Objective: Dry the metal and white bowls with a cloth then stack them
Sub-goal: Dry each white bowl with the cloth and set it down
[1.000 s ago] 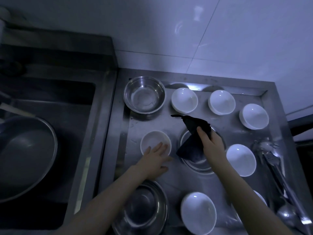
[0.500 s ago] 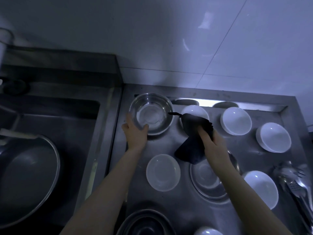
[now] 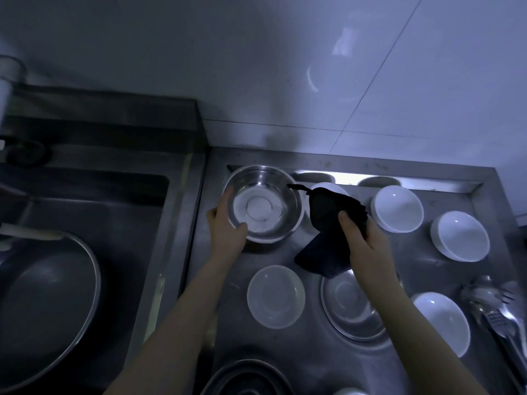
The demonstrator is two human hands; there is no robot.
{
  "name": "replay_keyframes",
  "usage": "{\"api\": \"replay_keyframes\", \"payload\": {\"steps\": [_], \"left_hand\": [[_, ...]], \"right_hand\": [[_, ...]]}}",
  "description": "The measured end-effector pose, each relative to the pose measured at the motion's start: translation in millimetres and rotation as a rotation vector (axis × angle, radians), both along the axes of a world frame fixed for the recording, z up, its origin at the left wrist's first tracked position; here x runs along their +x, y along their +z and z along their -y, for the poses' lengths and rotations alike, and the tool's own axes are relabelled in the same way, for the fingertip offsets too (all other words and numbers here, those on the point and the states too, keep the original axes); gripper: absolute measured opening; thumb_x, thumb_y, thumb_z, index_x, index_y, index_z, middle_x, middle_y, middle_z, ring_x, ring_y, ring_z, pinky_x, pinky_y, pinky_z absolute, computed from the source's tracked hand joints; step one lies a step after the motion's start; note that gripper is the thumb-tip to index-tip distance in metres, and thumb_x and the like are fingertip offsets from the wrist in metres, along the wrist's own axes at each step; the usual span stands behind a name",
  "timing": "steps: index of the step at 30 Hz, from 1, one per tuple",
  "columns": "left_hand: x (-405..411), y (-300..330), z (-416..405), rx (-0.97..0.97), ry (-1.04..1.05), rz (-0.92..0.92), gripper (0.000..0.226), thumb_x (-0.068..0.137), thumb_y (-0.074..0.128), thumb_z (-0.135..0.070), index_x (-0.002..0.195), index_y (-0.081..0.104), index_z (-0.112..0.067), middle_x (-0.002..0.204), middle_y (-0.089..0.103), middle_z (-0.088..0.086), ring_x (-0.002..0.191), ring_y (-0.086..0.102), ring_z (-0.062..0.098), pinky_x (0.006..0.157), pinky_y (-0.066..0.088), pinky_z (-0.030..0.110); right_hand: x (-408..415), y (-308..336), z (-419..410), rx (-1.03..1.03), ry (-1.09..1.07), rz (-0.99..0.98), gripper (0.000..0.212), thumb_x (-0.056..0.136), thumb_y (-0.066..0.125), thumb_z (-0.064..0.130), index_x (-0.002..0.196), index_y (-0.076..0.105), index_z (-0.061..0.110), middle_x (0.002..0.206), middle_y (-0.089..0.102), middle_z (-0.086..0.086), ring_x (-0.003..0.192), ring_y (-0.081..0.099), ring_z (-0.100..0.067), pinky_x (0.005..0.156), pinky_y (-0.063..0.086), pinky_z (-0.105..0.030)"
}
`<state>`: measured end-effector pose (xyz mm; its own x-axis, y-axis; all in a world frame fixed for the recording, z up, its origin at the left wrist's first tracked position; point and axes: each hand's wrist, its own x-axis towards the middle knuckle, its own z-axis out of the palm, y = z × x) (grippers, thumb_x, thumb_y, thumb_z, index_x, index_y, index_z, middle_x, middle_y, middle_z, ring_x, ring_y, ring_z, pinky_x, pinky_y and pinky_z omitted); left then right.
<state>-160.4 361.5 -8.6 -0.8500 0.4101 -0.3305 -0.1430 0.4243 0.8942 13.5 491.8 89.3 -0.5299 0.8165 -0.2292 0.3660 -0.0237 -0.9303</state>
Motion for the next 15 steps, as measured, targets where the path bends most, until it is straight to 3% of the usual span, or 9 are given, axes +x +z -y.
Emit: {"api": "replay_keyframes", "payload": {"steps": [3, 5, 7, 10, 11, 13, 15], "left_hand": [[15, 20, 17, 0.134, -0.024, 0.033, 0.079, 0.071, 0.061, 0.007, 0.137, 0.049, -0.034, 0.117, 0.056, -0.03, 0.113, 0.055, -0.001, 0.098, 0.052, 0.043], [28, 35, 28, 0.163, -0.04, 0.036, 0.077, 0.066, 0.06, 0.002, 0.133, 0.052, -0.035, 0.118, 0.058, -0.033, 0.117, 0.058, 0.009, 0.096, 0.054, 0.05], [46, 49, 38, 0.211, -0.075, 0.021, 0.077, 0.07, 0.059, 0.011, 0.133, 0.053, -0.032, 0.123, 0.058, -0.032, 0.119, 0.058, 0.009, 0.096, 0.054, 0.049], [70, 68, 50, 0.307, -0.124, 0.015, 0.075, 0.081, 0.055, 0.016, 0.137, 0.052, -0.034, 0.129, 0.059, -0.022, 0.118, 0.056, -0.004, 0.096, 0.054, 0.035], [77, 73, 53, 0.342, -0.139, 0.023, 0.073, 0.085, 0.052, 0.014, 0.139, 0.051, -0.035, 0.131, 0.059, -0.019, 0.119, 0.057, -0.002, 0.095, 0.055, 0.037], [90, 81, 60, 0.38, -0.147, 0.001, 0.064, 0.096, 0.045, 0.007, 0.143, 0.047, -0.036, 0.134, 0.057, -0.02, 0.122, 0.055, 0.0, 0.099, 0.053, 0.039], [101, 86, 68, 0.348, -0.141, -0.065, 0.055, 0.103, 0.04, -0.002, 0.146, 0.043, -0.037, 0.129, 0.054, -0.03, 0.12, 0.051, -0.011, 0.104, 0.046, 0.03]], "right_hand": [[4, 27, 3, 0.111, 0.027, -0.047, 0.005, 0.091, 0.056, 0.043, 0.093, 0.06, 0.042, 0.101, 0.063, 0.006, 0.095, 0.061, -0.009, 0.088, 0.05, -0.036], [5, 46, 5, 0.219, 0.068, -0.047, 0.009, 0.086, 0.053, 0.046, 0.091, 0.059, 0.049, 0.109, 0.054, 0.007, 0.103, 0.056, -0.012, 0.096, 0.046, -0.038], [3, 64, 9, 0.356, 0.101, -0.037, 0.012, 0.086, 0.052, 0.043, 0.095, 0.057, 0.037, 0.11, 0.047, 0.005, 0.102, 0.052, -0.011, 0.098, 0.042, -0.031], [-2, 81, 22, 0.576, 0.192, 0.019, 0.022, 0.089, 0.057, 0.041, 0.106, 0.058, 0.026, 0.112, 0.041, 0.004, 0.095, 0.044, 0.0, 0.086, 0.034, -0.008], [-5, 82, 28, 0.649, 0.243, 0.068, 0.028, 0.09, 0.06, 0.042, 0.112, 0.06, 0.024, 0.112, 0.041, 0.004, 0.094, 0.043, 0.0, 0.083, 0.034, -0.008], [-10, 75, 40, 0.789, 0.402, 0.245, 0.046, 0.089, 0.059, 0.048, 0.128, 0.054, 0.025, 0.117, 0.045, 0.002, 0.102, 0.047, -0.011, 0.089, 0.039, -0.023], [-11, 61, 52, 0.889, 0.608, 0.49, 0.063, 0.086, 0.057, 0.056, 0.141, 0.04, 0.03, 0.133, 0.045, -0.001, 0.119, 0.046, -0.025, 0.101, 0.039, -0.039]]}}
